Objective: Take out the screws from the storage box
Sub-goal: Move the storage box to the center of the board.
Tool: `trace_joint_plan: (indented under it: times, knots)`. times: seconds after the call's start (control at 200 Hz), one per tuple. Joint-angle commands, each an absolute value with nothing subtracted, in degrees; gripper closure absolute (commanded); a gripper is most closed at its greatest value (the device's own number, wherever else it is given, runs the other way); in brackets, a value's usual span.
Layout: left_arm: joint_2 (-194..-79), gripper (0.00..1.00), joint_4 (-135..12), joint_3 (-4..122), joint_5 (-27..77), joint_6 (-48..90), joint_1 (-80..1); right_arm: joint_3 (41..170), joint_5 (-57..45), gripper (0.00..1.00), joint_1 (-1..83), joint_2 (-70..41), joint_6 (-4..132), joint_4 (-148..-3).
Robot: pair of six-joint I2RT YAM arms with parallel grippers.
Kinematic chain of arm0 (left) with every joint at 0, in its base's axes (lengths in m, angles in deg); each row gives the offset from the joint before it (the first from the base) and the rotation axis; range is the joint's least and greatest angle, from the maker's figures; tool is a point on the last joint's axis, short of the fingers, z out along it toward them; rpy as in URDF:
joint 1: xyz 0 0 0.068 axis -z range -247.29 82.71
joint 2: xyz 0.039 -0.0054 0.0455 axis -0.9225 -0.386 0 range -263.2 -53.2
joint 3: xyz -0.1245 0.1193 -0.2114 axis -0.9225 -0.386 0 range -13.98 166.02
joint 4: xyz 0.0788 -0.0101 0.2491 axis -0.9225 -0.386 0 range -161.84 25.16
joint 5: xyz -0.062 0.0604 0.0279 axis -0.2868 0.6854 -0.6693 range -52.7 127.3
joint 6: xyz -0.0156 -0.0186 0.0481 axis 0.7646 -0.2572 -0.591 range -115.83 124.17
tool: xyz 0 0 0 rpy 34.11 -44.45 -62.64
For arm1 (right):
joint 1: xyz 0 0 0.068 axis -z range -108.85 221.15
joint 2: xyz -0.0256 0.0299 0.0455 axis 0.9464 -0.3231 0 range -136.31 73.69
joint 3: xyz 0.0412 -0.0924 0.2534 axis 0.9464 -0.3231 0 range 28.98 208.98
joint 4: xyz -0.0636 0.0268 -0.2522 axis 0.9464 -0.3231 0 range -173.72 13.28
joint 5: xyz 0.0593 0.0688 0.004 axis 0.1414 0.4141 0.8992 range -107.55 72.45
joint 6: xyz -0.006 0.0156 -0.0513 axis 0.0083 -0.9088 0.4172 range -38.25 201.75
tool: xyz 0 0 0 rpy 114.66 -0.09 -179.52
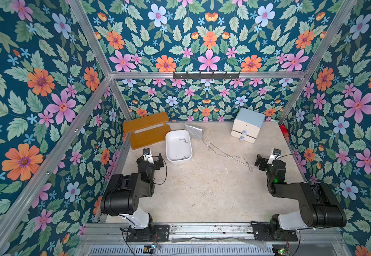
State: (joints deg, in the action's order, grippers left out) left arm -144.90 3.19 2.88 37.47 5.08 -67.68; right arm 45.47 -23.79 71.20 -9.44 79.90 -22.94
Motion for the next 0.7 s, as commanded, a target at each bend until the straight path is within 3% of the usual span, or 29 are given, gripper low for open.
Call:
trace_joint_plan:
  times: [0.0,0.695]
  knots:
    - [-144.7,0.01,3.2,3.2,37.6,4.4,-67.7,45.7,-24.5,0.0,71.2,-9.4,80.0,-22.2]
    - [-144.7,0.01,3.4,3.0,37.2,4.7,-67.8,45.7,-24.3,0.0,71.2,-9.4,79.9,-22.3]
